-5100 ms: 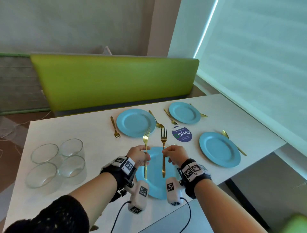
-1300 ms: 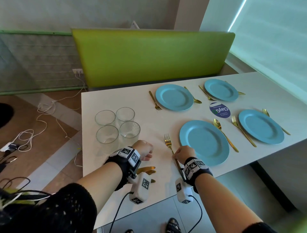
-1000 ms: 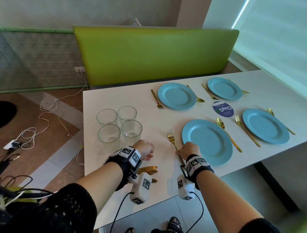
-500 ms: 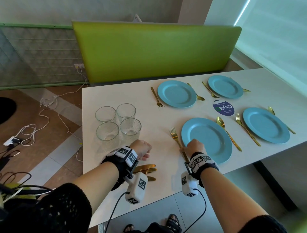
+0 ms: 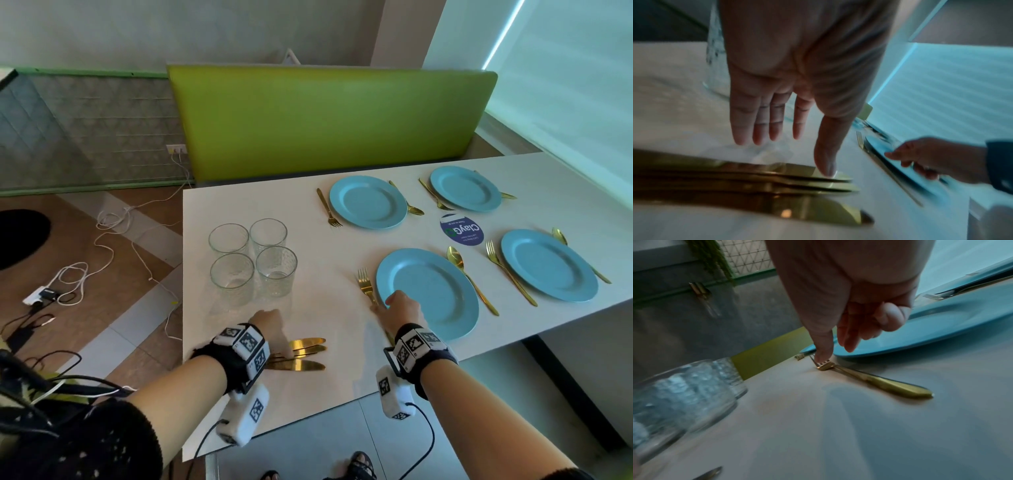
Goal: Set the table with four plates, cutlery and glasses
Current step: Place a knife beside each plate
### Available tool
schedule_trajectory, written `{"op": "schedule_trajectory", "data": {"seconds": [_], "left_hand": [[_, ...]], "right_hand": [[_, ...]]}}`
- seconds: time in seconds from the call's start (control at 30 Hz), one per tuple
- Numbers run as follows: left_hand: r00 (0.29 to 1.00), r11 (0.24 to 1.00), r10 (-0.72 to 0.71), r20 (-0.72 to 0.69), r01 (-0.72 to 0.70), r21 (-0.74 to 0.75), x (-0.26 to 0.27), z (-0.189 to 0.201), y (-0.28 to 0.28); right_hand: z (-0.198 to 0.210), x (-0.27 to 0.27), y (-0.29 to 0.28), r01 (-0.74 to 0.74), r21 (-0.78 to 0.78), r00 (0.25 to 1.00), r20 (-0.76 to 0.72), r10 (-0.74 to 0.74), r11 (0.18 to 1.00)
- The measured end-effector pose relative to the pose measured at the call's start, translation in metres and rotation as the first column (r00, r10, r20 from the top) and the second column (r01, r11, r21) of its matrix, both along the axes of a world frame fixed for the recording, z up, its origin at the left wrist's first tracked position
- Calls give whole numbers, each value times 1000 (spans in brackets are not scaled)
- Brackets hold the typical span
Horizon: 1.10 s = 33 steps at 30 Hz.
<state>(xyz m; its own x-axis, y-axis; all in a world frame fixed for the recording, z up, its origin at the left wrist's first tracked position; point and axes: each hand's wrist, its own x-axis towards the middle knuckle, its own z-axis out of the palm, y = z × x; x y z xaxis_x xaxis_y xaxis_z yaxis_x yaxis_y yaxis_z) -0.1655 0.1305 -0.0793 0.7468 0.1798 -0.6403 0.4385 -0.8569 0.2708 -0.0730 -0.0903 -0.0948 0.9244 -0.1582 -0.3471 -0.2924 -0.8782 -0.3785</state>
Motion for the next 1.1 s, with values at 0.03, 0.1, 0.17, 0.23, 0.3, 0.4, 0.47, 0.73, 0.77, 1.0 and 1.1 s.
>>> {"op": "schedule_trajectory", "data": {"seconds": [0.03,0.1,0.17,0.23,0.3,0.4,0.47,0.73,0.77,1.0,1.1], "left_hand": [[998,996,-54,-40,56,63,-6,-4,3],[985,974,-145,-89,159,163,-17,-9,9],[977,958,-203,-60,211,194,-26,-15,15],[964,940,-264,17,253,230,-33,-18,19],[950,916,-309,48,284,285,-38,-20,20],[931,882,-364,24,336,331,-40,-19,21],[919,862,-394,6,367,350,-40,-18,22],[911,872,-407,64,366,323,-39,-31,23],[914,877,-399,76,356,324,-39,-32,22],[973,980,-185,135,172,103,-18,-16,15],[982,995,19,189,-1,-96,-5,-8,6]], "right_hand": [[2,-3,3,-20,7,1000,6,20,1000],[6,-7,8,-53,15,999,14,52,999],[9,-11,12,-82,25,996,23,81,996],[11,-14,15,-107,31,994,32,106,994],[12,-19,20,-135,30,990,35,134,990],[8,-29,27,-175,31,984,43,173,984],[4,-33,30,-189,31,981,45,187,982],[-1,-45,33,-246,64,969,41,244,967],[-3,-45,32,-246,60,969,35,244,968],[-4,-49,32,-295,66,954,-35,298,953],[0,-53,39,-326,177,933,-102,346,929]]}}
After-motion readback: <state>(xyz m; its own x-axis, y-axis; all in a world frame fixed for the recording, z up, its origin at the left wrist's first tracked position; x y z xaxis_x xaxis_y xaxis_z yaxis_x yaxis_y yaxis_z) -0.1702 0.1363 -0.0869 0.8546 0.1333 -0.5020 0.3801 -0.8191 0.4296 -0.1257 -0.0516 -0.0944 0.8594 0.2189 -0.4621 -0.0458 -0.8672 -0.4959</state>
